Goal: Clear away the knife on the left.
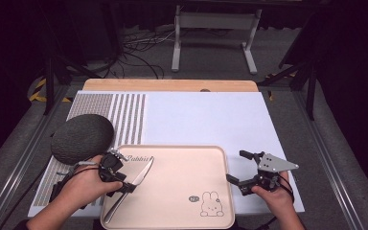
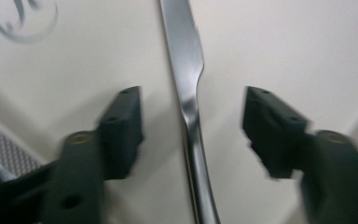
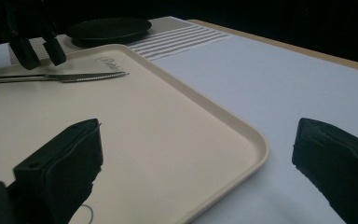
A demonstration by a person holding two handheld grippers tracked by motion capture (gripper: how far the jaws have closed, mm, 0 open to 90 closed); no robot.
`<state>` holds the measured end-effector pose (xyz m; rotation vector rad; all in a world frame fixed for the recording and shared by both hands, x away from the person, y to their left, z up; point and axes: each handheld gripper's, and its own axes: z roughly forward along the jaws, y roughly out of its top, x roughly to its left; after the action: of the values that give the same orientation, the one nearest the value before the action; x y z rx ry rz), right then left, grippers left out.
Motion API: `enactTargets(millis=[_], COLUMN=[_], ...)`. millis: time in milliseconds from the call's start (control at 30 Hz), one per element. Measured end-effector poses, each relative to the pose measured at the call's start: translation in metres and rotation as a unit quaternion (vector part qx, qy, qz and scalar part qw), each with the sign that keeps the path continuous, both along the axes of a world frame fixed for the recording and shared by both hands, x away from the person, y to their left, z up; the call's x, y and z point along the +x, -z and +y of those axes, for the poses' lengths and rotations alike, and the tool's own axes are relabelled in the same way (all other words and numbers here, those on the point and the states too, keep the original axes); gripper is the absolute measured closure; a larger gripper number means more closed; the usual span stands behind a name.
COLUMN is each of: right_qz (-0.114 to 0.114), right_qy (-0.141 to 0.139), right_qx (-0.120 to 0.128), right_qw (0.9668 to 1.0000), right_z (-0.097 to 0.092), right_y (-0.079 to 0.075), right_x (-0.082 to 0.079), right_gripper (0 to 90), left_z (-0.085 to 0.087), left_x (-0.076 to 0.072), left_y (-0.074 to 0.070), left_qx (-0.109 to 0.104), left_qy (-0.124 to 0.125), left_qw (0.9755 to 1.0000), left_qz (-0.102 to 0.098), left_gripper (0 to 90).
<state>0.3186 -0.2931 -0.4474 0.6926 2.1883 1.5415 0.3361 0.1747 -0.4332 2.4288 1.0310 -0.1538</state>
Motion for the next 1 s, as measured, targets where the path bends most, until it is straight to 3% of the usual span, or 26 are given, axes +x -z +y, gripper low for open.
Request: enactTargets(millis=[67, 100, 200, 267, 300, 400, 500, 533, 567, 600, 667, 700, 733, 767, 800, 833, 933, 1000], right_qz=[0.000, 0.000, 0.000, -0.001, 0.000, -0.001, 0.000, 0.000, 0.000, 0.000, 0.000, 0.000, 0.001, 0.001, 0.000, 0.000, 0.001, 0.001], right_qy=[0.000, 0.000, 0.000, 0.000, 0.000, 0.000, -0.001, -0.001, -0.001, -0.001, -0.001, -0.002, -0.002, -0.002, -0.002, -0.001, -0.002, -0.002], right_qx=[-0.001, -0.001, -0.002, -0.002, -0.002, -0.002, -0.003, -0.004, -0.005, -0.005, -0.006, -0.006, -0.005, -0.005, -0.005, -0.006, -0.006, -0.006], right_qw=[1.0000, 1.0000, 1.0000, 1.0000, 1.0000, 1.0000, 1.0000, 1.0000, 1.0000, 1.0000, 1.0000, 1.0000, 1.0000, 1.0000, 1.0000, 1.0000, 1.0000, 1.0000], right_z=[0.000, 0.000, 0.000, 0.000, 0.001, 0.000, 0.001, 0.001, 0.001, 0.001, 0.001, 0.001, 0.002, 0.002, 0.001, 0.001, 0.001, 0.002], right_y=[0.000, 0.000, 0.000, 0.000, 0.000, 0.000, 0.001, 0.001, 0.001, 0.001, 0.001, 0.001, 0.001, 0.001, 0.001, 0.001, 0.001, 0.001], right_x=[0.000, 0.000, 0.000, 0.000, 0.000, 0.000, 0.000, 0.000, 0.000, 0.000, 0.000, 0.000, 0.000, 0.000, 0.000, 0.000, 0.000, 0.000], right_gripper=[2.6, 2.6, 2.6, 2.6, 2.6, 2.6, 2.6, 2.6, 2.6, 2.6, 2.6, 2.6, 2.6, 2.6, 2.6, 2.6, 2.6, 2.6], left_z=[-0.002, -0.003, -0.005, -0.007, -0.009, -0.011, -0.012, -0.013, -0.013, -0.014, -0.016, -0.017, -0.017, -0.017, -0.018, -0.018, -0.019, -0.020], left_x=[-0.002, -0.002, -0.003, -0.004, -0.004, -0.005, -0.005, -0.006, -0.006, -0.006, -0.006, -0.007, -0.007, -0.007, -0.007, -0.007, -0.007, -0.007], left_y=[-0.003, -0.003, -0.004, -0.003, -0.002, 0.000, 0.002, 0.002, 0.002, 0.003, 0.006, 0.006, 0.007, 0.007, 0.008, 0.009, 0.011, 0.014], left_qx=[0.006, 0.007, 0.004, 0.002, -0.001, -0.009, -0.007, -0.003, -0.003, -0.003, -0.010, -0.004, 0.012, 0.012, 0.025, 0.024, 0.029, 0.031], left_qy=[0.033, 0.045, 0.059, 0.079, 0.097, 0.104, 0.138, 0.171, 0.171, 0.183, 0.201, 0.210, 0.220, 0.220, 0.228, 0.233, 0.239, 0.237], left_qw=[0.9987, 0.9979, 0.9965, 0.9940, 0.9910, 0.9900, 0.9844, 0.9774, 0.9774, 0.9743, 0.9708, 0.9693, 0.9664, 0.9664, 0.9646, 0.9628, 0.9621, 0.9631], left_qz=[-0.038, -0.047, -0.060, -0.076, -0.093, -0.095, -0.110, -0.125, -0.125, -0.131, -0.131, -0.128, -0.132, -0.132, -0.130, -0.134, -0.129, -0.124], left_gripper=[18.5, 18.2, 15.4, 15.0, 15.4, 16.0, 34.4, 39.8, 45.8, 45.8, 53.1, 60.1, 77.7, 82.0, 87.9, 89.5, 90.0, 90.0])
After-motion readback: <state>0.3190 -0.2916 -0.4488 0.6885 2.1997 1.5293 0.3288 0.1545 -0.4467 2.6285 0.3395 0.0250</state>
